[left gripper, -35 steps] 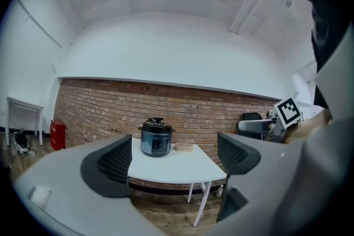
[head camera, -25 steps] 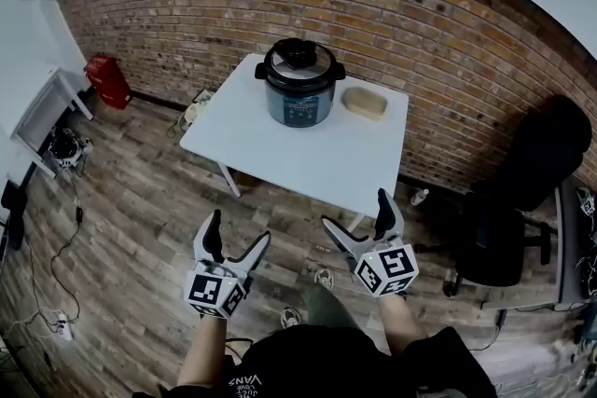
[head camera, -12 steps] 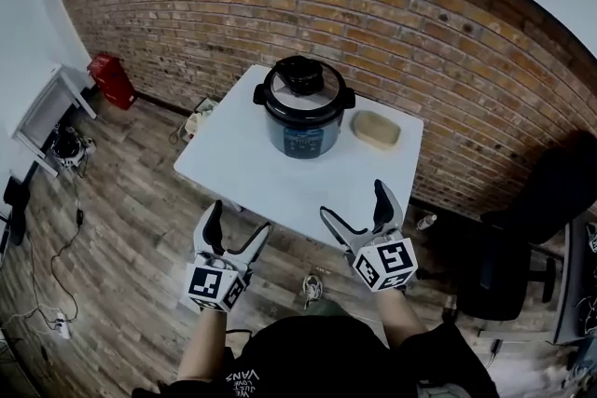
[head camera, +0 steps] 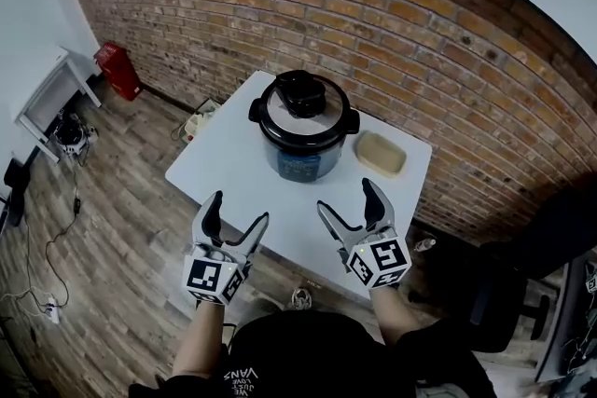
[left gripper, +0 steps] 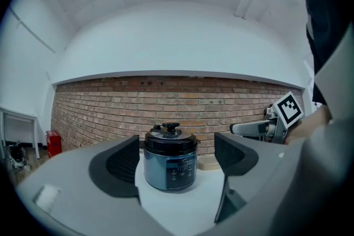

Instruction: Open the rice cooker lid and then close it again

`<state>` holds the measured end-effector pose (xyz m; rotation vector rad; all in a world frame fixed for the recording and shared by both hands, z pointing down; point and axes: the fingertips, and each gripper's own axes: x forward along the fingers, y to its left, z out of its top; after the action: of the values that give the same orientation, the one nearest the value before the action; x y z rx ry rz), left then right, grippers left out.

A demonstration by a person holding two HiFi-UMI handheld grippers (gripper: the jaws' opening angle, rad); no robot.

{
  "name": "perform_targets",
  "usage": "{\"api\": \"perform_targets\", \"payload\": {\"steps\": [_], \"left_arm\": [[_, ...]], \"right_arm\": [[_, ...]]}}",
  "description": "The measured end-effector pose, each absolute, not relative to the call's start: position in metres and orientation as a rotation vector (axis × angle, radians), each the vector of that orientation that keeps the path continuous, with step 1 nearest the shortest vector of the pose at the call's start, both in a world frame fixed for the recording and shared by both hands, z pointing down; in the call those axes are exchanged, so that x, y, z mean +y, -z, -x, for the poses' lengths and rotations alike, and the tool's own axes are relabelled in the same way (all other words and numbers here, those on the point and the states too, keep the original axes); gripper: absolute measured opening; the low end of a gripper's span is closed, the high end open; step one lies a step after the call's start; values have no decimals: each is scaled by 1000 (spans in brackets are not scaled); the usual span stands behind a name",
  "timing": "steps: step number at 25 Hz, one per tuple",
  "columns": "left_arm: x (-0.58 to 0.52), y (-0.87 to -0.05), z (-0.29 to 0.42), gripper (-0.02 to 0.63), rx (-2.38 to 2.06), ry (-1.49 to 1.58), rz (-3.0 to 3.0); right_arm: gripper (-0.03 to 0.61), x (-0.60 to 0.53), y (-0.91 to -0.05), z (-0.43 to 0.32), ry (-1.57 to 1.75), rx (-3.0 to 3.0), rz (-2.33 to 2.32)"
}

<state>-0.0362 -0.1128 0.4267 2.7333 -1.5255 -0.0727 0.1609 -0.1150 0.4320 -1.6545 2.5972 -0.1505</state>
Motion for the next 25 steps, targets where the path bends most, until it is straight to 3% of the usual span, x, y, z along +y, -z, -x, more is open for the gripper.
{"api": "perform_targets", "payload": {"steps": [9,25], "left_arm": [[-153,-428,38,351,-1552,86,-2711],[-259,-437,42,330,-1310,62,-2797]], "right_arm": [[413,-166,-427,-161,98,2636,1630],[413,-279,-410,-148,-4,2730,1727]]}}
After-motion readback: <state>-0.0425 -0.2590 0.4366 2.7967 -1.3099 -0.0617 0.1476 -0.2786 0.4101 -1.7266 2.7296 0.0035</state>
